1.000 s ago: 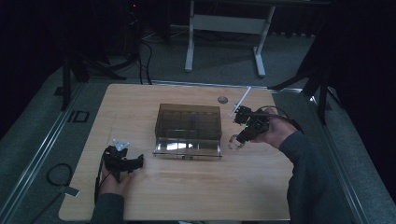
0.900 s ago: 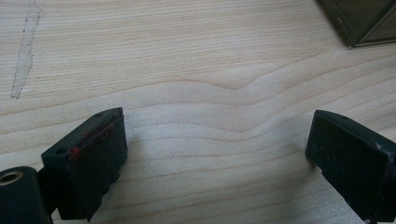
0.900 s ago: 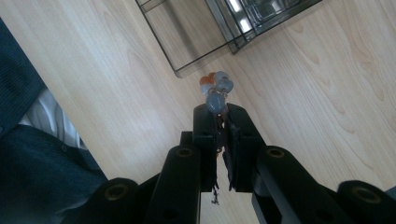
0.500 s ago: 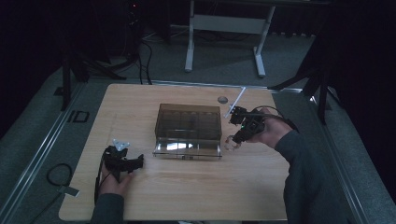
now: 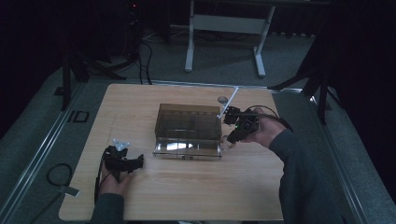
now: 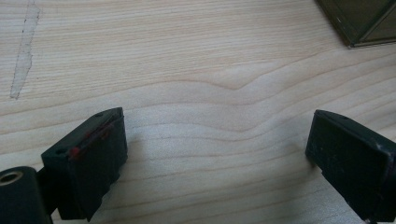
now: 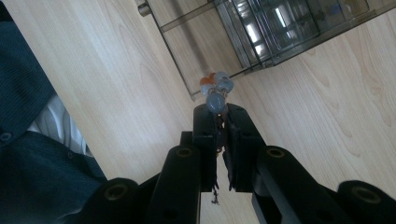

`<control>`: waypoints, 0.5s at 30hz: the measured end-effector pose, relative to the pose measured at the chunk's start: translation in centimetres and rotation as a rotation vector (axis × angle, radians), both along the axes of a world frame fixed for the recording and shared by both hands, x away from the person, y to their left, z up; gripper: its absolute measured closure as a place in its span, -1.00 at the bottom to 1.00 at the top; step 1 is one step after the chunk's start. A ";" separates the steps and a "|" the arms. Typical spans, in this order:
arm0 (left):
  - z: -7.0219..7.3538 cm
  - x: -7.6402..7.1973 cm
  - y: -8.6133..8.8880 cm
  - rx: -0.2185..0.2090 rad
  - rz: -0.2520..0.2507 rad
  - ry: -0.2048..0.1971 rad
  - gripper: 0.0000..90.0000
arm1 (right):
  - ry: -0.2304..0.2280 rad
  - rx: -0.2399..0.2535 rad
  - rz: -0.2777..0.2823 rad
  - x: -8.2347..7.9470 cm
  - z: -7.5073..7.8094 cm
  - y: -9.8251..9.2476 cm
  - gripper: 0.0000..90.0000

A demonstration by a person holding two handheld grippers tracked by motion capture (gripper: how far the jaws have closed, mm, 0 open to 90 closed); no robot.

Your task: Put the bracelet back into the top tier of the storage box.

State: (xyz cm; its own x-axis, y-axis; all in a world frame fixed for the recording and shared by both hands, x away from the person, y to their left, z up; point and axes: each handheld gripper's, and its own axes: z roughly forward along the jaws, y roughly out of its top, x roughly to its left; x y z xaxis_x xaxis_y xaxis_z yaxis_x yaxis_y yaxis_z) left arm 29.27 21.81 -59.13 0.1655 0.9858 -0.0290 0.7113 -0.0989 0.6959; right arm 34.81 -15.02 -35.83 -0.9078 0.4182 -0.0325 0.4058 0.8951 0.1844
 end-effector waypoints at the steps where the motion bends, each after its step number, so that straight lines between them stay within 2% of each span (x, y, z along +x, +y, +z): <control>1: 0.0 0.0 0.0 0.000 0.000 0.000 -0.88 | -0.001 0.000 0.000 0.0 0.0 0.1 0.86; 15: 0.0 0.0 0.0 0.000 0.000 0.000 -0.88 | 0.000 0.004 0.025 0.0 -0.1 1.4 0.86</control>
State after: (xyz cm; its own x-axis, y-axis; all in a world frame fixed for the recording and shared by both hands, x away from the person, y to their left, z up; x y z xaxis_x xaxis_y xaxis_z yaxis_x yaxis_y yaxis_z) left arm 29.27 21.81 -59.13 0.1656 0.9858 -0.0289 0.7112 -0.0990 0.6959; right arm 34.78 -13.58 -35.93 -0.9178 0.3958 -0.0311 0.3836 0.9042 0.1879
